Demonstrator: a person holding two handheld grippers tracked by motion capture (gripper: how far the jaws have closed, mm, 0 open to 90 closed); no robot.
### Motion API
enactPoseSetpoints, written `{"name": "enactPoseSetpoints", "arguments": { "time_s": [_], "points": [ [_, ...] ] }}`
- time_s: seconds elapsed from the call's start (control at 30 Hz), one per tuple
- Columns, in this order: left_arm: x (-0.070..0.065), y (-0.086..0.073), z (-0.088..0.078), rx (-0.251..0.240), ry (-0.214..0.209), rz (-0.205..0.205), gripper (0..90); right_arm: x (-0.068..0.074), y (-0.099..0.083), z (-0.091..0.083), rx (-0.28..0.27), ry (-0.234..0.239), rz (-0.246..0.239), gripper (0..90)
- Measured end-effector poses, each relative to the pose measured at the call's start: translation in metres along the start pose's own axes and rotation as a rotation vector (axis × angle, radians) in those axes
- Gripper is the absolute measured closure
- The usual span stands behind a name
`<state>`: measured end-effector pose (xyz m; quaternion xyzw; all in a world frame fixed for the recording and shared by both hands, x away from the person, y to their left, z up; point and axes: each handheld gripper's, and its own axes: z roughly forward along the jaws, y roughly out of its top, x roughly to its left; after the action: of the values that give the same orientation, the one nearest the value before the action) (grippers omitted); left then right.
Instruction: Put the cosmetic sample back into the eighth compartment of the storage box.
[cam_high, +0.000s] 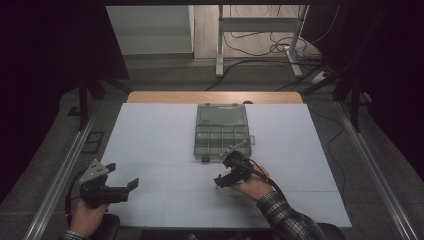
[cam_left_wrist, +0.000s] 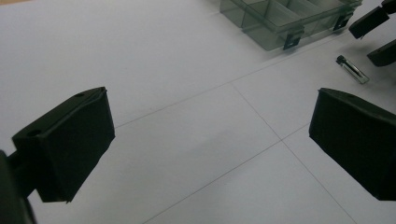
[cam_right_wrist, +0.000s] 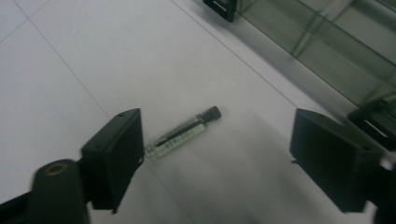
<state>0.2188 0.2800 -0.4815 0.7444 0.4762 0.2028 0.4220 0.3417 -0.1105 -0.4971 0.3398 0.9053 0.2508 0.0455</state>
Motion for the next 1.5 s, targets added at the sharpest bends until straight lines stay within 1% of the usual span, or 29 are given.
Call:
{"name": "enactPoseSetpoints", "arguments": {
  "time_s": [0.03,0.07,0.13,0.23,0.27,0.37,0.4,0.47,0.5,0.53,0.57,0.6,0.63,0.67,0.7,0.77,1.0,1.1,1.23,1.33,1.5],
  "points": [
    [0.0,0.0,0.0,0.0,-0.001,-0.002,0.7,0.001,0.001,0.001,0.004,-0.002,-0.002,24.8],
    [0.0,0.0,0.0,0.0,-0.001,-0.002,0.7,0.001,0.001,0.001,0.004,-0.002,-0.002,24.8],
    [0.0,0.0,0.0,0.0,-0.001,-0.002,0.7,0.004,0.002,0.005,0.016,-0.008,-0.011,28.9],
    [0.0,0.0,0.0,0.0,-0.001,-0.001,0.7,0.006,0.003,0.008,0.029,0.004,-0.012,34.3],
    [0.0,0.0,0.0,0.0,-0.001,-0.002,0.7,0.008,0.004,0.01,0.03,0.011,-0.01,37.5],
    [0.0,0.0,0.0,0.0,-0.001,-0.002,0.7,0.01,0.005,0.011,0.036,0.01,-0.014,40.8],
    [0.0,0.0,0.0,0.0,-0.001,-0.002,0.8,0.012,0.005,0.012,0.045,0.009,-0.017,45.1],
    [0.0,0.0,0.0,0.0,0.0,0.001,0.8,0.013,0.004,0.015,0.073,-0.002,-0.023,50.3],
    [0.0,0.0,0.0,0.0,0.0,0.001,0.7,0.013,0.004,0.015,0.073,-0.002,-0.023,50.3],
    [0.0,0.0,0.0,0.0,0.0,0.001,0.8,0.015,0.002,0.014,0.078,-0.044,-0.055,61.7],
    [0.0,0.0,0.0,0.0,0.001,0.0,0.8,0.015,0.001,0.014,0.083,-0.063,-0.074,66.0],
    [0.0,0.0,0.0,0.0,0.001,-0.001,0.8,0.015,0.001,0.014,0.083,-0.063,-0.074,66.0],
    [0.0,0.0,0.0,0.0,0.001,0.0,0.8,0.015,0.0,0.013,0.084,-0.071,-0.082,71.1],
    [0.0,0.0,0.0,0.001,0.001,0.001,0.8,0.012,-0.001,0.012,0.086,-0.072,-0.086,80.7],
    [0.0,0.0,0.0,0.001,0.001,0.002,0.8,0.011,-0.002,0.011,0.082,-0.064,-0.074,80.8],
    [0.0,0.0,0.0,0.001,0.001,0.003,0.8,0.009,-0.003,0.011,0.077,-0.044,-0.07,80.9],
    [0.0,0.0,0.0,0.003,0.001,0.001,0.9,0.007,-0.006,0.01,0.059,-0.029,-0.085,81.0],
    [0.0,0.0,0.0,0.004,0.002,0.002,0.9,0.005,-0.006,0.009,0.058,-0.02,-0.073,81.0],
    [0.0,0.0,0.0,0.005,0.001,0.002,0.9,0.005,-0.006,0.009,0.054,-0.02,-0.076,81.0],
    [0.0,0.0,0.001,0.005,0.002,0.002,1.0,0.004,-0.006,0.007,0.047,-0.011,-0.075,81.0],
    [0.0,0.0,0.001,0.008,0.0,0.003,1.1,0.002,-0.005,0.002,0.017,0.005,-0.069,81.0]
  ]
}}
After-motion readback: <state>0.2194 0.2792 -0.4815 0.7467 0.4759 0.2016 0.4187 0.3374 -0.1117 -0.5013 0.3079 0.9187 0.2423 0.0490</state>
